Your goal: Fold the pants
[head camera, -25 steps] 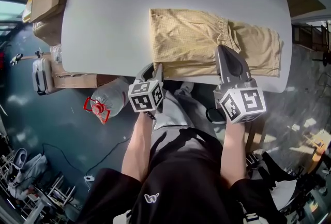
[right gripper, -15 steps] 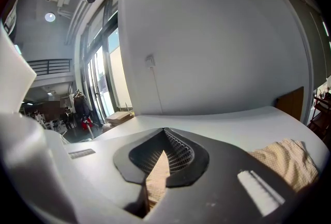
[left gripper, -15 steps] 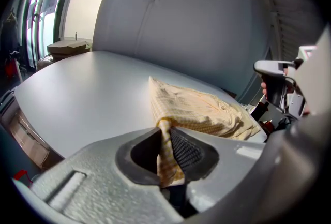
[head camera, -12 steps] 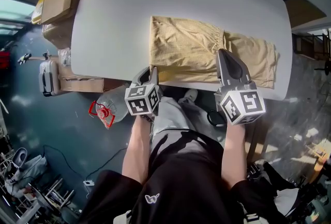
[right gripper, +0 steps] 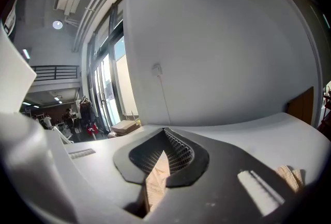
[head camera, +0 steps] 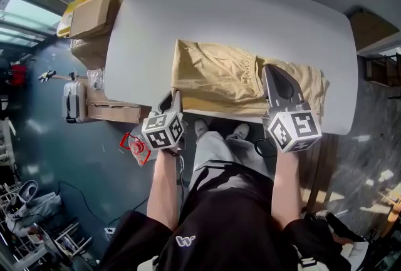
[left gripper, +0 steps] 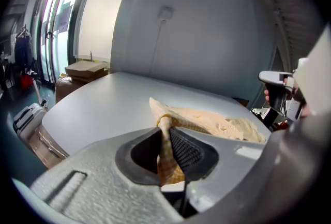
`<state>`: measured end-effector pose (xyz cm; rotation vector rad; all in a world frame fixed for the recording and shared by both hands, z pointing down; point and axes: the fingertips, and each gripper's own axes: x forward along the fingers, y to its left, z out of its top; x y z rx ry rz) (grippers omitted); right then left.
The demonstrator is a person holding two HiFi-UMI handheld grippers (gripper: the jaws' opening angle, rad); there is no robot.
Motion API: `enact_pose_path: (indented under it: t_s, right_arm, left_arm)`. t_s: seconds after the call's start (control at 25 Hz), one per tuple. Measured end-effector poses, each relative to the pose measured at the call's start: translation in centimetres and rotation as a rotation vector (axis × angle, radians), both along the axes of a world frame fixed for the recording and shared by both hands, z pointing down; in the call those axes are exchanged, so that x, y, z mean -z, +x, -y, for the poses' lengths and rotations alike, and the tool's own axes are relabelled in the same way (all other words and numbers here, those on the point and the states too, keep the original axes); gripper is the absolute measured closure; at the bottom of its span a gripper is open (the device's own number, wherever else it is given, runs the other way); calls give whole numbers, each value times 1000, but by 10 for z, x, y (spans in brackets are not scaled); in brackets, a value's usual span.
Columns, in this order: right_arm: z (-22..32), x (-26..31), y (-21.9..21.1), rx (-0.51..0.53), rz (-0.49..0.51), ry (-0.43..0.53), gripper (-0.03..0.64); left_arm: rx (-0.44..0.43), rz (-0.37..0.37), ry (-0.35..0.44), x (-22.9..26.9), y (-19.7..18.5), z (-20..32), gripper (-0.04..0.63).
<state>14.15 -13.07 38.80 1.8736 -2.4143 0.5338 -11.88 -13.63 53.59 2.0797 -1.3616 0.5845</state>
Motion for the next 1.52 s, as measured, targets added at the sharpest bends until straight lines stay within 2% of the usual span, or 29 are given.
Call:
enact_pose_path:
  t_s: [0.32, 0.52, 0.64, 0.92, 1.2, 1.4, 1.52]
  right_arm:
    - [-14, 15, 38, -86, 1, 34, 612]
    - [-39, 23, 89, -196, -1, 51, 612]
    - [-63, 27, 128, -292, 0, 61, 612]
    - [-130, 28, 205, -522, 2, 74, 612]
    - [-198, 28, 266, -727, 3, 70, 612]
    - [-241, 21, 289, -841, 4, 52, 612]
    - [-270, 9, 301, -905, 5, 28, 612]
  left_arm:
    - [-118, -20, 130, 60, 59, 17, 540]
    - [-223, -42, 179, 89, 117, 20, 541]
    - [-316, -49, 203, 101, 164, 21, 541]
    - [-546, -63, 225, 118, 268, 6, 541]
    - [-752, -108, 254, 137, 369, -23, 541]
    - [-896, -141, 233, 131, 432, -56, 541]
    - [-977, -153, 190, 111, 469, -85, 541]
